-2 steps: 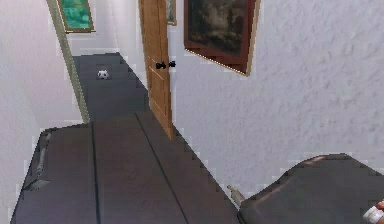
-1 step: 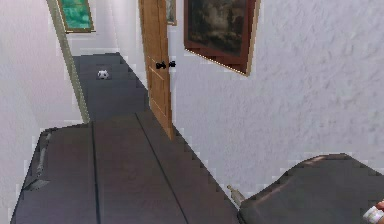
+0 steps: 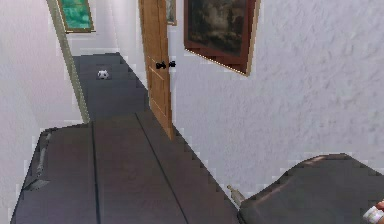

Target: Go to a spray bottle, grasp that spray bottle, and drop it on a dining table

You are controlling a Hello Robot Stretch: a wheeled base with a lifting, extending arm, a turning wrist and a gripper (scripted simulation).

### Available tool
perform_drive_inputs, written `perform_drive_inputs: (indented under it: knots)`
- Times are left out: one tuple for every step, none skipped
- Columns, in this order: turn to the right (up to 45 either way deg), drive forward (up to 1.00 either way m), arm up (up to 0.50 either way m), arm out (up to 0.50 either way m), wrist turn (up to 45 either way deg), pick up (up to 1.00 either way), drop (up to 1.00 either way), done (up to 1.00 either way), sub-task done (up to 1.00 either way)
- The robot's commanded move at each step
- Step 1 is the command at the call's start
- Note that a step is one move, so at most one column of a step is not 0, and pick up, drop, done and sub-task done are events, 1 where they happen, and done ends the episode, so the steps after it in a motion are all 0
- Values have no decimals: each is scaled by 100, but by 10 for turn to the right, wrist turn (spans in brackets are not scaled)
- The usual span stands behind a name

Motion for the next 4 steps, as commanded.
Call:
perform_drive_inputs:
  knots:
    - [0, 0, 0, 0, 0, 100, 0, 0, 0]
    - [0, 0, 8, 0, 0, 0, 0, 0, 0]
    - [0, 0, 0, 0, -450, 0, 0, 0, 0]
    - [0, 0, 0, 0, -450, 0, 0, 0, 0]
